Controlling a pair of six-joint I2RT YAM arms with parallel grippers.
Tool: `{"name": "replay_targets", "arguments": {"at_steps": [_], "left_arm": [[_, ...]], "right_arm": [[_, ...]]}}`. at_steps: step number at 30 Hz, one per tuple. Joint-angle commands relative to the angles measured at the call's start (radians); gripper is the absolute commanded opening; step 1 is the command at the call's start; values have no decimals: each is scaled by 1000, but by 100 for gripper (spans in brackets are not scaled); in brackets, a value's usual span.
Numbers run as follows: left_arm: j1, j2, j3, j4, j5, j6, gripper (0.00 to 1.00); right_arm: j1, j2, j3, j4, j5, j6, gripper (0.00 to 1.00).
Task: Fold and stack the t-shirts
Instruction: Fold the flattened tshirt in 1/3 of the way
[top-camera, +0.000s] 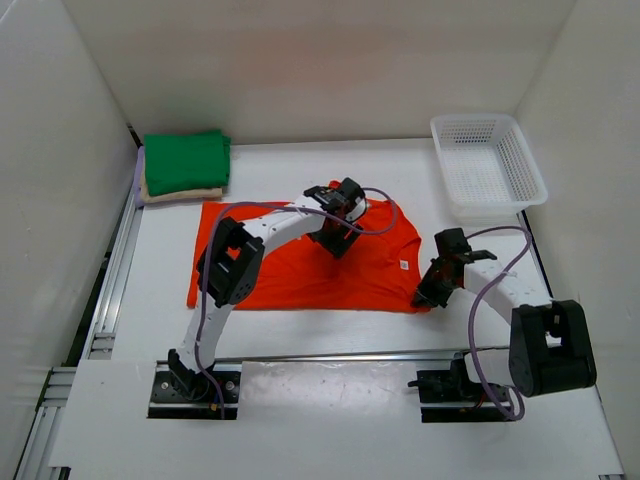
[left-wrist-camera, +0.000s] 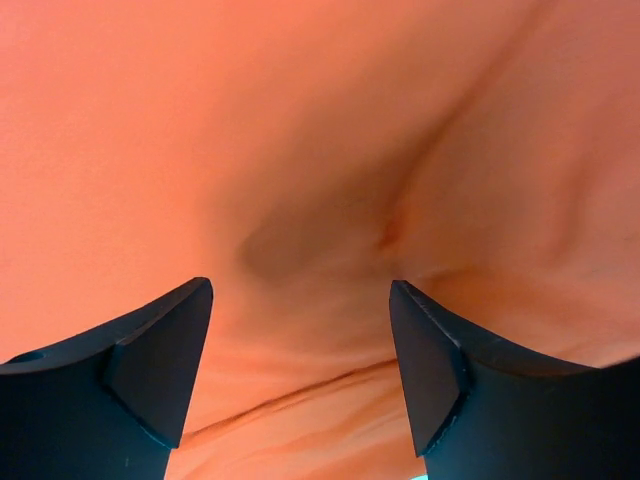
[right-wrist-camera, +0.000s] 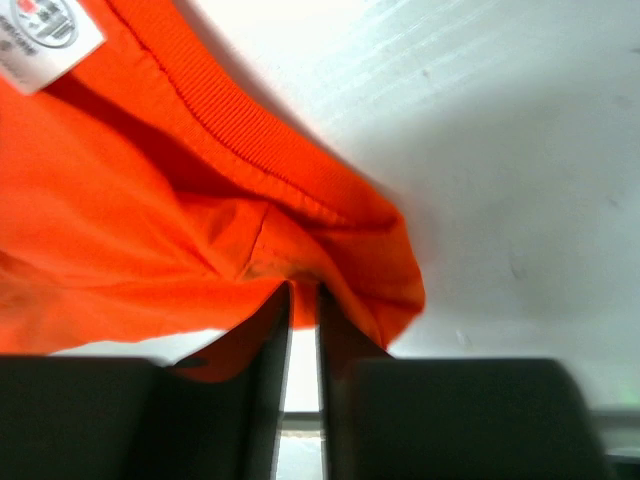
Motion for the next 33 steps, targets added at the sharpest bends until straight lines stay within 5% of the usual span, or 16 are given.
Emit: {"name": "replay_targets", "arguments": {"at_steps": [1,7,14,19,25,28,29,32,33], "left_arm": [[125,-207,-47,-76,-4,-2,83],[429,-517,-315,-147,38,-2,94],[811,-688,-749,-69,61,-2,99],[947,-665,-834,-28,122,-2,99],[956,-607,-914,40,191,-2,99],[956,-559,-923,49,223,-2,77],[967,-559,-923,49,223,-2,55],[1008,-580,-934,49,176,-2,13],[1019,-594,-946,49,159,-2,10]], "right_arm": [[17,-77,88,-116,76,-79,27],[17,-161,128,-250,165,-68,61],[17,-146,4,-172,100,-50,76],[17,-22,-20,-58,43,-59,77],[17,26,-54,0,33,-36,42],[17,26,-78,0,44,-10,9],[17,-4,-79,-13,53,7,3],[17,-101,-124,-84,83,65,0],[17,-135,-135,-108,83,85,0]]}}
